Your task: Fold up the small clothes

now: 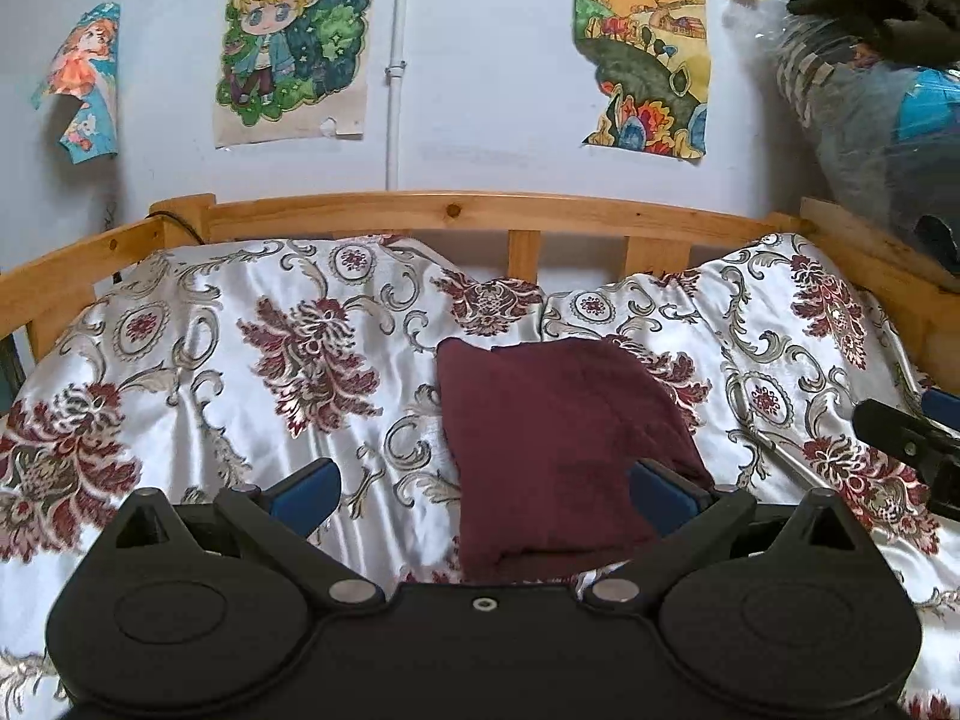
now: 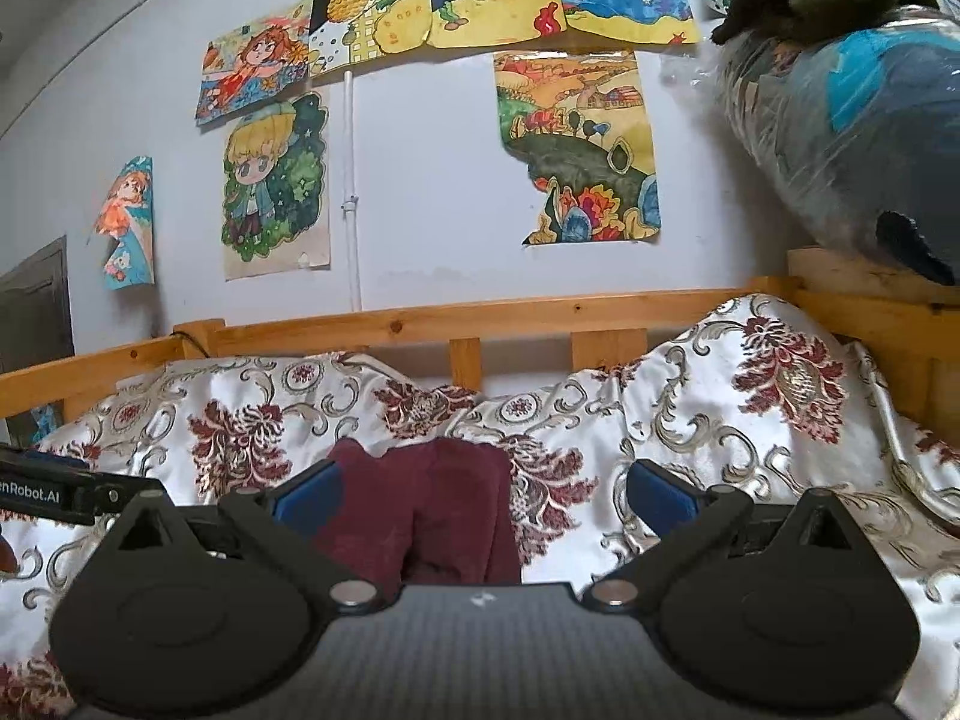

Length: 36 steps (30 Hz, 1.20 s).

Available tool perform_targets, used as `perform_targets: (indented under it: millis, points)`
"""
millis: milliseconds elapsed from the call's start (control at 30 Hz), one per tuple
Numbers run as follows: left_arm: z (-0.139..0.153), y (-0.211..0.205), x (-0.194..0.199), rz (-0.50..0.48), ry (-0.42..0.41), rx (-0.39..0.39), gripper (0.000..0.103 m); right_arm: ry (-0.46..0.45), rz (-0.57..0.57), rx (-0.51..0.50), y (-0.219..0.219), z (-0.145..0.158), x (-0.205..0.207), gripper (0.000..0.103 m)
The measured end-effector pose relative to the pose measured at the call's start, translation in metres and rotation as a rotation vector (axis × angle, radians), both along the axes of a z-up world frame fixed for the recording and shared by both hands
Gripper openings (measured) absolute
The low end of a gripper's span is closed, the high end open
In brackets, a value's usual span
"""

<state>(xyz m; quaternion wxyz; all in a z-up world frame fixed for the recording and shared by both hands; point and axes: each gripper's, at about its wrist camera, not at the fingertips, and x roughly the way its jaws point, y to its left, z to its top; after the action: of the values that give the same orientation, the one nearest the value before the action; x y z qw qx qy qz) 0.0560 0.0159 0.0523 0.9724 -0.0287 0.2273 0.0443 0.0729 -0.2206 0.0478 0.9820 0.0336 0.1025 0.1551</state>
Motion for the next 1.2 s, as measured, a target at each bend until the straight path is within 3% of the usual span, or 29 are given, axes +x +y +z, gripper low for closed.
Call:
perform_targets:
  millis: [267,467,733,1200]
  points:
    - [-0.020,0.011,-0.023,-0.017,0.017,-0.072,0.102,0.047,-0.044,-0.047,0.002,-0.008,-0.043,0.103]
    - [-0.035,0.009,-0.029,0.013,0.034,-0.034,0.102,0.019,-0.074,-0.039,0.001,-0.013,-0.065,0.103]
    - [-0.044,0.000,-0.037,0.001,0.035,0.051,0.102,0.049,-0.058,-0.053,0.009,-0.026,-0.059,0.103]
    - [-0.046,0.004,-0.036,0.012,0.057,0.010,0.102,0.067,-0.053,-0.054,0.012,-0.030,-0.058,0.103]
